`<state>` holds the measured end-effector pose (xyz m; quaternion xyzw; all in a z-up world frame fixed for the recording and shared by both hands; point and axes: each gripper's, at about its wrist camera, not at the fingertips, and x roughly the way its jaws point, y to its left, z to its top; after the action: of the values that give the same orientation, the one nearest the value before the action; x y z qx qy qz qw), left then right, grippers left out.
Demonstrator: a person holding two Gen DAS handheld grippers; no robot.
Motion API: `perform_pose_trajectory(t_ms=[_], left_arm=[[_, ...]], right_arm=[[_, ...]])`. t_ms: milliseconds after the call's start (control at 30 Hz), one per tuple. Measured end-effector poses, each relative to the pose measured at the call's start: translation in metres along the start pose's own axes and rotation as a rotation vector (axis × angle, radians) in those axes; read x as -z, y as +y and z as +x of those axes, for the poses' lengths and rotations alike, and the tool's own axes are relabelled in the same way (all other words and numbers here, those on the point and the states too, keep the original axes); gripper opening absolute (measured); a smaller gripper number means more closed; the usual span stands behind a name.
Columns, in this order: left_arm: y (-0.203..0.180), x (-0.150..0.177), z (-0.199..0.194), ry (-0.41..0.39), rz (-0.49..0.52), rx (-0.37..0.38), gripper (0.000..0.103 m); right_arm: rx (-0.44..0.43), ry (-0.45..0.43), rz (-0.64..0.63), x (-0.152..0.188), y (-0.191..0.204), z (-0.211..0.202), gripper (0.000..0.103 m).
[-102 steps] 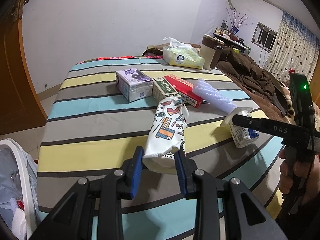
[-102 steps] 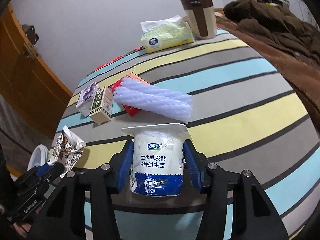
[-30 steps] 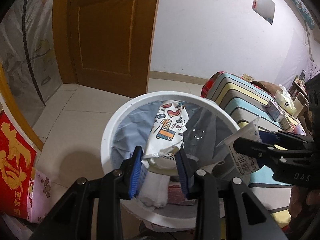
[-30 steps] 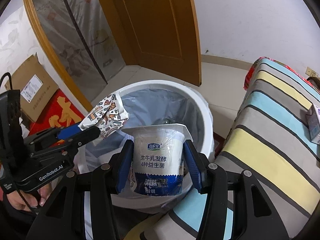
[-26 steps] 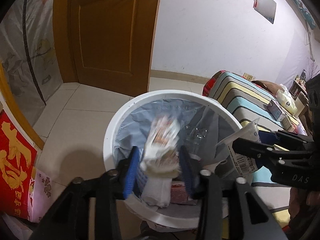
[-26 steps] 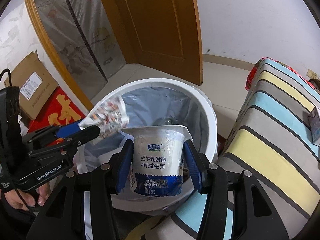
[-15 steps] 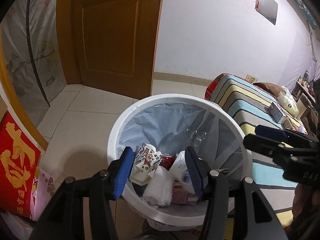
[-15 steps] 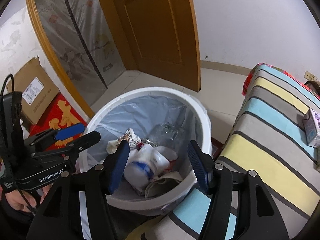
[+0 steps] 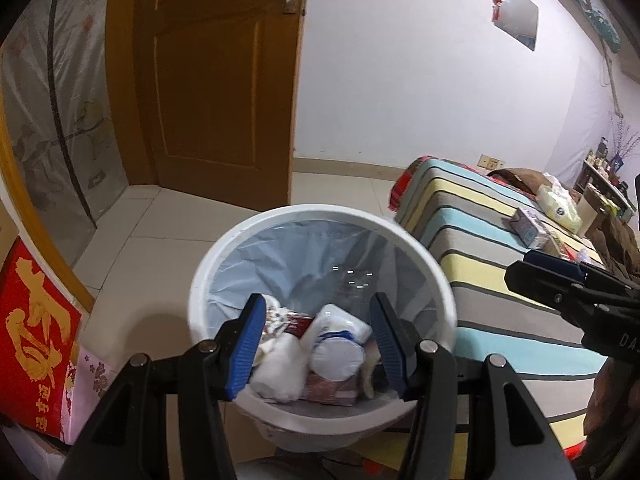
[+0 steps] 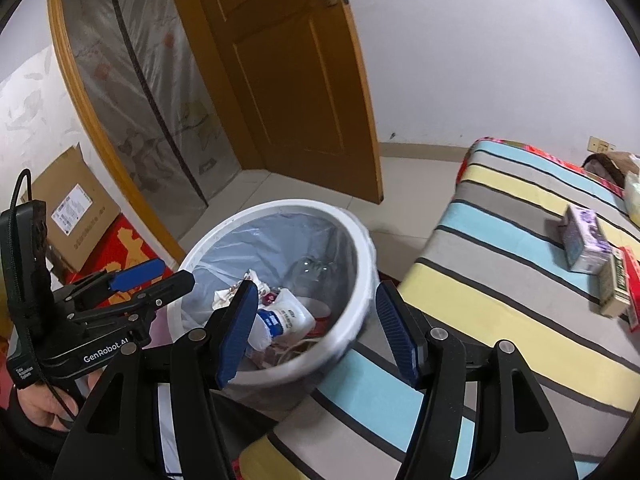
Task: Collect trash
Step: 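Move both tools back over the table toward the boxes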
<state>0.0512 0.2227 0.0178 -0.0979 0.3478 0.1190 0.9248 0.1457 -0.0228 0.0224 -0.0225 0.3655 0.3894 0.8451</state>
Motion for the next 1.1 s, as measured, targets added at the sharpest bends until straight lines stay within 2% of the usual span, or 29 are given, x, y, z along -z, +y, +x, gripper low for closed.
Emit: perform_pose_trajectory(t_ms=[233,633,900,1100], left_arm=[[-0.032,-0.001,-0.005,-0.009,0.034,0.067,0.056],[-0.09,0.004,-0.009,-0.014,0.118,0.146,0.056],[-0.127,0.014,0.002,0.042,0.166,0.223,0.054],[-0.158,0.008,0.01,0.059,0.206,0.286,0.053]], right_arm=[[0.055,-0.051,0.001,0.011,-0.015,-0.024,0.066],[0.118,-0.06,0.064,0.032,-0.049,-0.055,0.067],[0.172,-0.054,0.142,0.052,-0.08,-0.067,0.067],[0.213,-0.067,0.19,0.06,-0.106,-0.082,0.066]])
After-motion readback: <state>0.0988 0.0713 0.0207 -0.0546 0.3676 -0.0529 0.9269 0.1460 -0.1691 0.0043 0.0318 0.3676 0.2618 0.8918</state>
